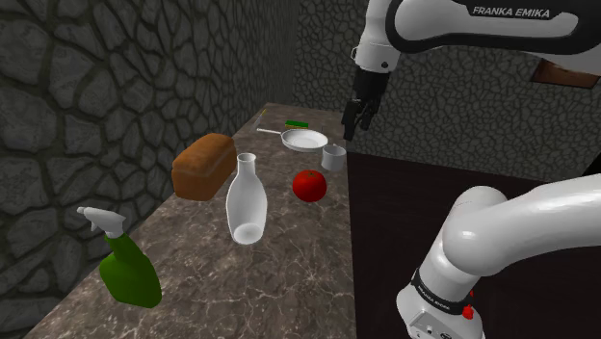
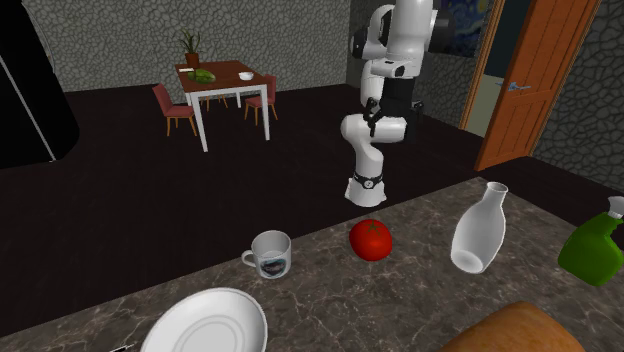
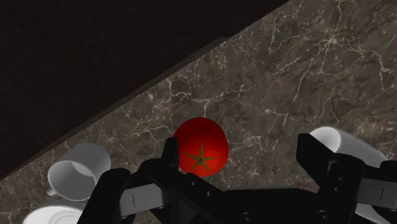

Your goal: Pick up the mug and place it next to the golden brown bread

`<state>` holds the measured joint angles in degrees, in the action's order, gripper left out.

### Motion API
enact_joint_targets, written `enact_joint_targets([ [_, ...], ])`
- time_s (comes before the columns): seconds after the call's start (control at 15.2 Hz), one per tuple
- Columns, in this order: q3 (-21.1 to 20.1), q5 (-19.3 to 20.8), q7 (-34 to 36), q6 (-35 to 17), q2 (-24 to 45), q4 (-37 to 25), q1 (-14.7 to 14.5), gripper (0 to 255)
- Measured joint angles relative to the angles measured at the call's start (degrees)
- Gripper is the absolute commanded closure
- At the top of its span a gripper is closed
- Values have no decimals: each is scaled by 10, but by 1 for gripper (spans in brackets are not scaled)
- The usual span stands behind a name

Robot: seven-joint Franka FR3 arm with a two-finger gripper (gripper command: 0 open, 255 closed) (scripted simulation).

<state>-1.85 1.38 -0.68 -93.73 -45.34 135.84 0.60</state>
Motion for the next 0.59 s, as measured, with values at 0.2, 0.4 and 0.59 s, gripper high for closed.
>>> enact_joint_targets([
  [0.2, 11, 7, -12, -20, 14, 5, 4, 0],
  [0.4, 34, 21, -37, -62, 44, 18, 12, 0],
  [0.59, 59, 34, -64, -105, 80, 24, 21, 0],
])
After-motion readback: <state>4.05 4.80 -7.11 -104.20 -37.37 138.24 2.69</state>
